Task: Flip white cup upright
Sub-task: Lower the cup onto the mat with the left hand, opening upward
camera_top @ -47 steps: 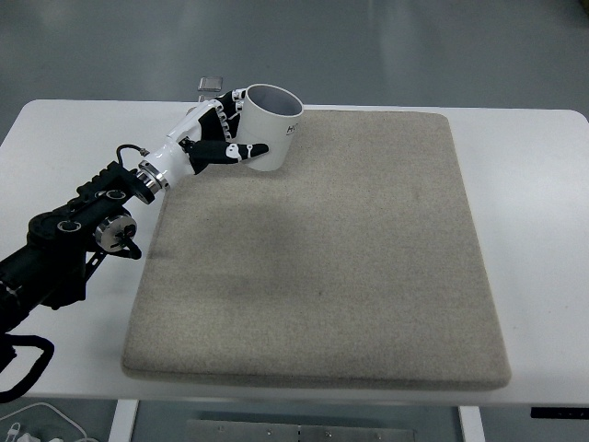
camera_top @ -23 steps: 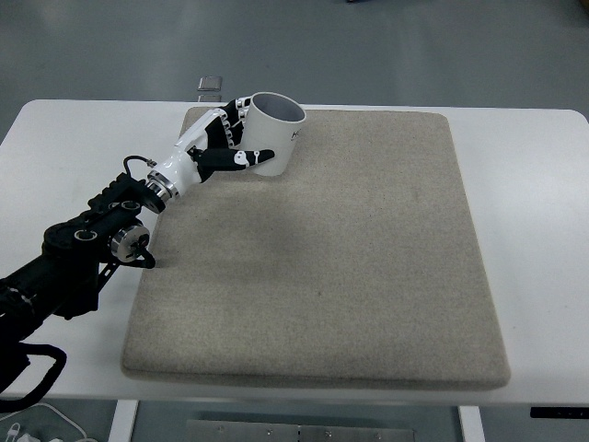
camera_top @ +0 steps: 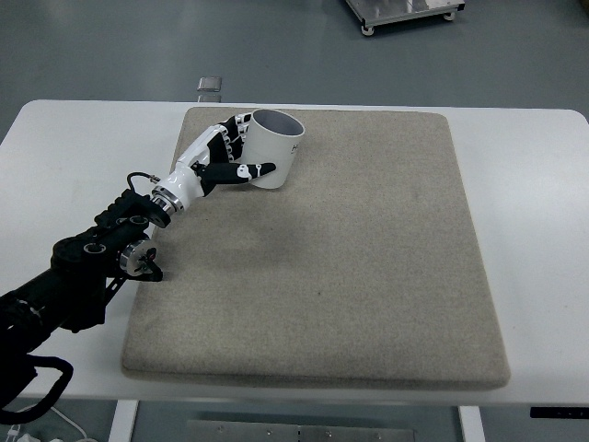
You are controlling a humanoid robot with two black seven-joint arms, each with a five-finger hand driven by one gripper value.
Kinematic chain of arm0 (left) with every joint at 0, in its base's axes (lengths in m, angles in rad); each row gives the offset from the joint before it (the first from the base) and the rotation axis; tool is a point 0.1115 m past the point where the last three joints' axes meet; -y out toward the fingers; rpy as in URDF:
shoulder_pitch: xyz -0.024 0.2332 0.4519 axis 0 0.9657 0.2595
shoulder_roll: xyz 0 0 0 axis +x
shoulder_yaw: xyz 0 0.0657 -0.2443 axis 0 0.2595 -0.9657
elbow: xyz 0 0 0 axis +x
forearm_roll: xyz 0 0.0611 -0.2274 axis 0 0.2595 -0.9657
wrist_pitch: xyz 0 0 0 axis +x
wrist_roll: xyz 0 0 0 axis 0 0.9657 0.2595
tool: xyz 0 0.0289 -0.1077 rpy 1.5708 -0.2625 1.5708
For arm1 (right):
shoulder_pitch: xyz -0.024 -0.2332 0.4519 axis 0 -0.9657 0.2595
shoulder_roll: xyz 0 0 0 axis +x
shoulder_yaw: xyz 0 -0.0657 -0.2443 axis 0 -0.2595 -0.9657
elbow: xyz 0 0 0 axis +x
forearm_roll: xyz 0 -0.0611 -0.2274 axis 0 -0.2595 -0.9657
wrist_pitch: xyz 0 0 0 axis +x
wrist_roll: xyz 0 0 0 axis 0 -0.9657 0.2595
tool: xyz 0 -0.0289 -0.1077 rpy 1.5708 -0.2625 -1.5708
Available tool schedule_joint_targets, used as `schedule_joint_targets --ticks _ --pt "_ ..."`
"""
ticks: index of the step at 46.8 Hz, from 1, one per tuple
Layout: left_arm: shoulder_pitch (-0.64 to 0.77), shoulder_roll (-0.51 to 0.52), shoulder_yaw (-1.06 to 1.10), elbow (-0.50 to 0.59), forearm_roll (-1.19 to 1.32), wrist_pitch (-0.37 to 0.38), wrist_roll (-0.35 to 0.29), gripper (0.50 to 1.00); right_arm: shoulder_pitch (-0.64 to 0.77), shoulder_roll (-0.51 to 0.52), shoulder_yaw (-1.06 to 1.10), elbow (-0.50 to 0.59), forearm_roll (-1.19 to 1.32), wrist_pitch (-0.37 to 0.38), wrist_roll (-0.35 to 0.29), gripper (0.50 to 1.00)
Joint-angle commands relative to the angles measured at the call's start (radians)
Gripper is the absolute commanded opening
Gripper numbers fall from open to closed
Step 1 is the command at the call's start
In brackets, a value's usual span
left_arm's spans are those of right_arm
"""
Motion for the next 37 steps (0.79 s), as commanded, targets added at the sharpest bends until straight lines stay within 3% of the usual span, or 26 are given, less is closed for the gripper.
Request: schedule_joint_targets --ticks 1,5,8,16,37 --pt "0.002 -0.003 -0.002 0.000 -0.001 0.007 0.000 0.737 0.000 0.000 0.000 0.000 0.000 -0.001 0.000 0.930" --pt "0.011 -0.003 -0.007 0.000 -0.001 0.008 0.000 0.784 0.000 0.000 -0.002 0.000 0.000 0.000 0.000 0.930" --pt "0.013 -0.003 -0.008 0.000 -0.001 0.008 0.000 0.891 -0.002 0.000 -0.002 0.000 0.000 0.000 0.000 0.930" --pt "0.016 -0.003 -0.008 -0.002 -0.004 0.008 0.000 0.958 -0.002 0.000 -0.002 0.000 0.000 0.000 0.000 0.930" --pt "0.019 -0.003 -0.010 -0.011 -0.011 0.007 0.000 0.990 -0.002 0.000 -0.002 0.002 0.000 0.000 0.000 0.930"
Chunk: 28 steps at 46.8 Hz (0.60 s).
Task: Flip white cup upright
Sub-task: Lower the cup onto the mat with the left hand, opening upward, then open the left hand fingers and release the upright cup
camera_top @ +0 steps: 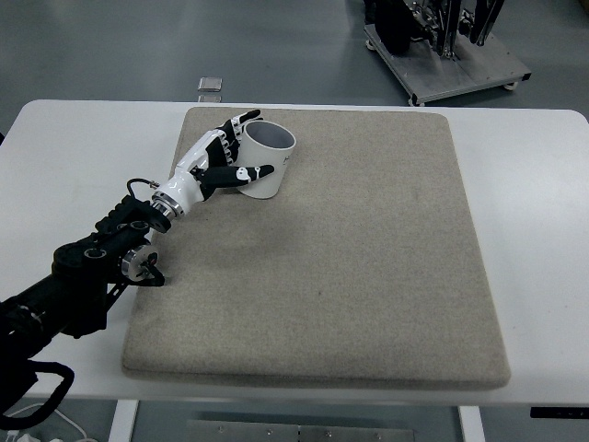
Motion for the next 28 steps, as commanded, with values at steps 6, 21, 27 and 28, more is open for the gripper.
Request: schedule_joint_targets --ticks 6,21,27,28 --pt "0.000 0.002 -0.002 -0.003 -0.001 0.001 0.000 0.990 0.000 0.000 -0.001 0.000 0.000 0.000 0.000 0.930" --pt "-0.006 0.029 -0.002 -0.041 -0.044 -0.008 0.000 0.992 -0.002 0.000 -0.001 0.000 0.000 -0.001 0.000 0.930" --pt "-0.008 0.046 -0.002 -0.073 -0.066 -0.012 0.000 0.992 -0.002 0.000 -0.001 0.002 0.000 0.000 0.000 0.930" --pt "-0.009 0.049 -0.002 -0.078 -0.070 -0.012 0.000 0.992 -0.002 0.000 -0.001 0.002 0.000 -0.001 0.000 0.930"
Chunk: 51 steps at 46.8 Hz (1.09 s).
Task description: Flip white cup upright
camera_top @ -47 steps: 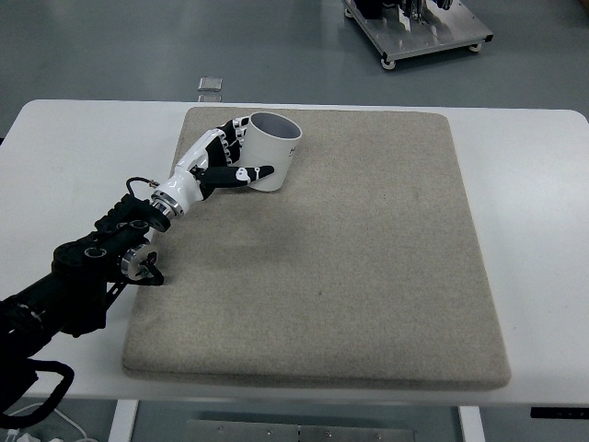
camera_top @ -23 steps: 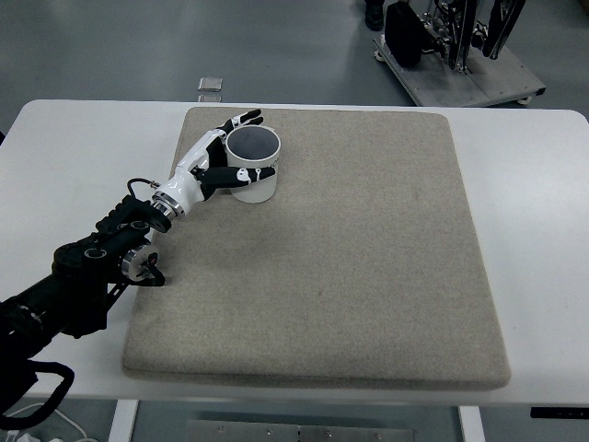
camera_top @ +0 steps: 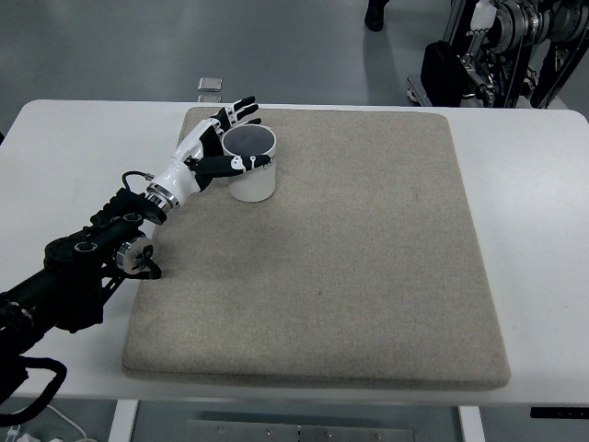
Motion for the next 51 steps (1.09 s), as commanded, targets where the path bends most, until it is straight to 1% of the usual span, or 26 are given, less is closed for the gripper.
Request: schedule_joint_targets --ticks 1,8,19,23,31,37,51 --pt "-0.004 0.010 0.000 -0.021 -0.018 -0.001 0.000 0.992 0.000 0.000 0.000 0.000 0.000 0.000 0.000 0.930" --pt "-0.015 0.025 0.000 -0.041 -0.045 -0.004 0.000 0.992 0.000 0.000 0.000 0.002 0.000 0.000 0.000 0.930" --pt "-0.099 0.051 0.002 -0.043 -0.168 -0.004 0.000 0.992 0.000 0.000 0.000 0.002 0.000 0.000 0.000 0.930" --pt "-0.134 0.054 0.002 -0.035 -0.223 0.008 0.000 0.992 0.000 0.000 0.000 0.002 0.000 0.000 0.000 0.930" --pt "-0.193 0.051 0.006 0.026 -0.291 0.034 0.000 0.992 0.000 0.000 0.000 0.003 0.000 0.001 0.002 0.930" --pt "-0.205 0.042 0.003 0.074 -0.335 0.039 0.000 0.992 0.000 0.000 -0.002 0.003 0.000 0.001 0.000 0.930" --pt "-0.222 0.042 0.002 0.101 -0.504 0.048 0.000 0.990 0.000 0.000 -0.003 0.005 0.000 0.001 0.000 0.930"
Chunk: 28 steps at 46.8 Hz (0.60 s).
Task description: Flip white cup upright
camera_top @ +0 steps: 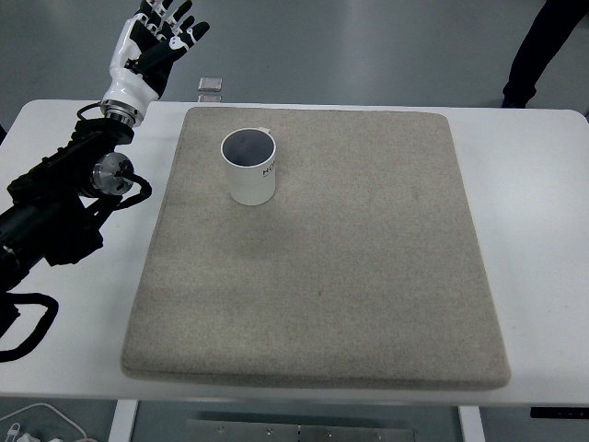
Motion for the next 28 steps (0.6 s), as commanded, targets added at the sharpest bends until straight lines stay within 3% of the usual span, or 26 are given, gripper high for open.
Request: schedule_joint_targets --ticks 1,14,28 --pt "-0.007 0.001 0.000 0.007 -0.036 0.007 0.023 0.990 0.000 0.000 0.000 0.000 0.000 0.000 0.000 0.930" --pt "-0.011 -0.002 -0.002 0.024 -0.116 0.046 0.313 0.990 0.000 0.000 0.000 -0.001 0.000 0.000 0.003 0.930" --pt "-0.014 -0.007 -0.003 0.049 -0.225 0.044 0.473 0.992 0.000 0.000 0.002 0.000 0.000 0.000 0.003 0.930"
